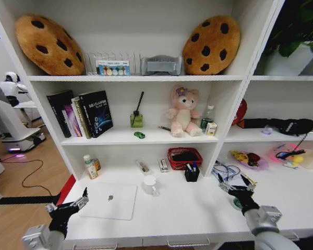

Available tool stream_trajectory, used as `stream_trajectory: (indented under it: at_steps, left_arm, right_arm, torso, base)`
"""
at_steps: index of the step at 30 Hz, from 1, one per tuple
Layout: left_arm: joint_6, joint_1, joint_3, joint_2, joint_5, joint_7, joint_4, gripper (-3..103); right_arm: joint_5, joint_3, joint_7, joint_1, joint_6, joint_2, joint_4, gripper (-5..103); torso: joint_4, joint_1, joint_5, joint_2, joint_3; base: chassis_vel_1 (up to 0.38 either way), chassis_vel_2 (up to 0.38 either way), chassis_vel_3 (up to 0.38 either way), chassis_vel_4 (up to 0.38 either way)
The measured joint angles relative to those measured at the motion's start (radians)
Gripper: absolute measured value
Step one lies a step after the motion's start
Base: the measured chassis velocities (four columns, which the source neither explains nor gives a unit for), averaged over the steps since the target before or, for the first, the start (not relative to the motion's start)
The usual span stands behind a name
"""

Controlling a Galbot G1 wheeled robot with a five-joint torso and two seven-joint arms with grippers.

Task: Organize the objects on the table.

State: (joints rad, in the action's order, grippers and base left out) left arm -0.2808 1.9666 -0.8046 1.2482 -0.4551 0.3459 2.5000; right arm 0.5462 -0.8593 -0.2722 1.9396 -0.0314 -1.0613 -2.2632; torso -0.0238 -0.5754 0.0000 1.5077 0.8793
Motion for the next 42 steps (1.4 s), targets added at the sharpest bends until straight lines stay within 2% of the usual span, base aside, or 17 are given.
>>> stream_trajectory:
  at_steps: [3, 12, 16, 19, 25, 28, 30, 33, 35, 36, 37, 38, 39, 40, 41, 42]
  left_arm:
    - [0.000, 0.000, 0.000, 0.000, 0.000, 0.000, 0.000, 100]
    - [0.000, 0.000, 0.000, 0.000, 0.000, 0.000, 0.000, 100]
    - [0.000, 0.000, 0.000, 0.000, 0.000, 0.000, 0.000, 100]
    - [0.000, 0.000, 0.000, 0.000, 0.000, 0.000, 0.000, 100]
    - [0.000, 0.000, 0.000, 0.000, 0.000, -0.001, 0.000, 100]
    - [0.000, 0.000, 0.000, 0.000, 0.000, -0.001, 0.000, 100]
    - [0.000, 0.000, 0.000, 0.000, 0.000, -0.001, 0.000, 100]
    - [0.000, 0.000, 0.000, 0.000, 0.000, 0.000, 0.000, 100]
    - [0.000, 0.000, 0.000, 0.000, 0.000, 0.000, 0.000, 100]
    - [0.000, 0.000, 0.000, 0.000, 0.000, -0.001, 0.000, 100]
    - [0.000, 0.000, 0.000, 0.000, 0.000, -0.001, 0.000, 100]
    - [-0.001, 0.001, 0.000, -0.001, 0.000, 0.001, -0.001, 100]
    - [0.000, 0.000, 0.000, 0.000, 0.000, 0.000, 0.001, 100]
    - [0.000, 0.000, 0.000, 0.000, 0.000, 0.000, 0.001, 100]
    - [-0.001, 0.001, 0.000, 0.000, -0.001, 0.000, -0.001, 100]
    - [0.001, 0.000, -0.001, -0.001, 0.000, 0.001, 0.000, 100]
  right_arm:
    - [-0.004, -0.007, 0.009, 0.024, -0.012, -0.028, -0.018, 100]
    - [-0.006, -0.010, 0.009, 0.012, -0.025, -0.034, -0.011, 100]
    - [-0.013, 0.011, 0.005, 0.004, -0.029, -0.040, -0.004, 100]
    - [-0.025, 0.030, -0.002, 0.007, -0.042, -0.048, -0.007, 100]
    - [-0.041, 0.061, -0.012, 0.024, -0.053, -0.081, -0.004, 100]
    - [-0.035, 0.078, -0.013, 0.015, -0.027, -0.065, 0.033, 100]
    - [-0.025, 0.100, 0.000, -0.030, 0.003, -0.029, 0.095, 100]
    - [-0.032, 0.133, 0.021, -0.077, 0.009, -0.001, 0.151, 100]
    - [-0.038, 0.150, 0.032, -0.100, 0.009, 0.011, 0.174, 100]
    - [-0.037, 0.177, 0.042, -0.123, 0.042, 0.024, 0.211, 100]
    - [-0.037, 0.177, 0.042, -0.123, 0.042, 0.024, 0.211, 100]
    - [-0.035, 0.192, 0.045, -0.135, 0.055, 0.027, 0.223, 100]
    - [-0.036, 0.196, 0.044, -0.153, 0.056, 0.035, 0.228, 100]
    - [-0.036, 0.196, 0.044, -0.153, 0.056, 0.035, 0.228, 100]
    - [-0.037, 0.198, 0.044, -0.155, 0.054, 0.036, 0.229, 100]
    - [-0.041, 0.198, 0.045, -0.154, 0.048, 0.035, 0.225, 100]
  torso:
    - [-0.0001, 0.000, -0.0004, 0.000, 0.000]
    - [0.0003, 0.000, -0.0002, 0.000, 0.000]
    - [0.0003, 0.000, 0.0008, 0.000, 0.000]
    - [0.0003, 0.000, -0.0006, 0.000, 0.000]
    - [0.0003, 0.000, 0.0004, 0.000, 0.000]
    - [-0.0007, 0.000, 0.0000, 0.000, 0.000]
    - [0.0001, 0.000, -0.0013, 0.000, 0.000]
    - [0.0007, 0.000, -0.0021, 0.000, 0.000]
    - [0.0008, 0.000, -0.0019, 0.000, 0.000]
    - [0.0019, 0.000, -0.0016, 0.000, 0.000]
    - [0.0019, 0.000, -0.0016, 0.000, 0.000]
    - [-0.0020, -0.001, 0.0049, -0.001, 0.001]
    - [0.0019, -0.001, 0.0007, -0.001, 0.001]
    - [0.0019, -0.001, 0.0007, -0.001, 0.001]
    - [0.0002, 0.000, -0.0002, -0.001, 0.001]
    - [-0.0008, 0.000, 0.0004, -0.001, 0.000]
  base:
    - [0.000, 0.000, 0.000, 0.000]
    - [-0.086, -0.087, 0.108, 0.085]
    - [-0.216, -0.200, 0.216, 0.172]
    - [-0.225, -0.228, 0.242, 0.217]
    - [-0.143, -0.182, 0.157, 0.150]
    - [-0.006, -0.026, 0.007, -0.009]
    - [-0.004, 0.024, -0.035, -0.059]
    - [0.027, 0.087, -0.027, -0.057]
    - [0.031, 0.049, -0.004, -0.023]
    - [0.000, 0.000, 0.000, 0.000]
    - [0.000, 0.000, 0.000, 0.000]
    - [0.000, 0.000, 0.000, 0.000]
    - [0.000, 0.000, 0.000, 0.000]
    - [0.000, 0.000, 0.000, 0.000]
    - [-0.053, -0.024, -0.029, -0.031]
    - [-0.053, -0.005, 0.046, 0.058]
